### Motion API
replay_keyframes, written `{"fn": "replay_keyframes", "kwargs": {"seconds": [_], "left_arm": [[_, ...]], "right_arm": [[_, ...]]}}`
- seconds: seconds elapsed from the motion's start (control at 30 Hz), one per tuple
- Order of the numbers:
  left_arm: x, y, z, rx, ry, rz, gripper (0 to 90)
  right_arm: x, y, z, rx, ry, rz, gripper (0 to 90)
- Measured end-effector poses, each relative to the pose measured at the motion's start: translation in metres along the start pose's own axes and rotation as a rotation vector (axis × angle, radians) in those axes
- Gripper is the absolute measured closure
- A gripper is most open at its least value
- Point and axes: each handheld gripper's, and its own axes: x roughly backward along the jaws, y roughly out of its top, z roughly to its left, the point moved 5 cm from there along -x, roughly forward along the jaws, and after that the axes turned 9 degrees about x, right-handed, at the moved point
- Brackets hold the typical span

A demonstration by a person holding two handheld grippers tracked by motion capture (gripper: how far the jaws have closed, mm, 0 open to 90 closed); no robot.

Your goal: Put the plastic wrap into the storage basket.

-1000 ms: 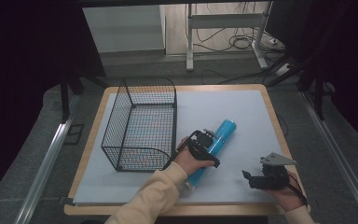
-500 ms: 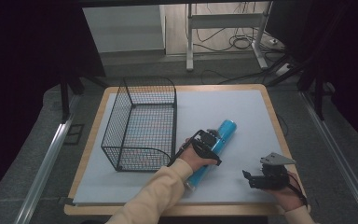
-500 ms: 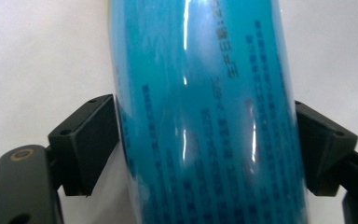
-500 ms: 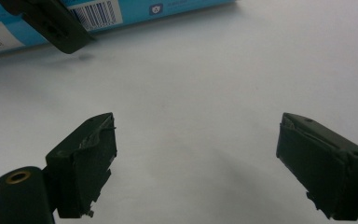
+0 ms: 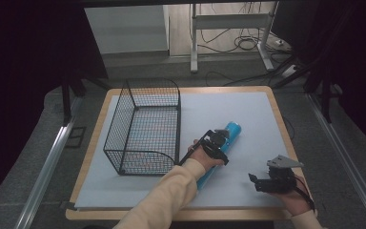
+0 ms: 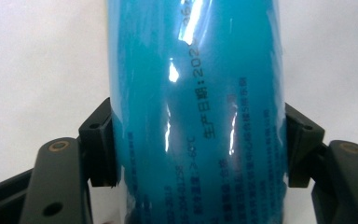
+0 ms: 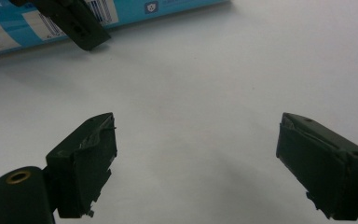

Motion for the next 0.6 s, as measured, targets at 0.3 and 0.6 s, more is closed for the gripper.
{"fn": "replay_keyframes", "kwargs": {"seconds": [0.3,0.6], "left_arm": [[0.007,0.002,0.003,0.007,-0.038,0.009,31.2],[0.034,0.013,0.005,0.009,-0.089,-0.043,31.2]], "right_arm": [[0.002,0.002,-0.002,-0.004,-0.003,-0.017,12.4],[0.003,0.002,-0.003,-0.009,-0.012,-0.024,12.5]]}}
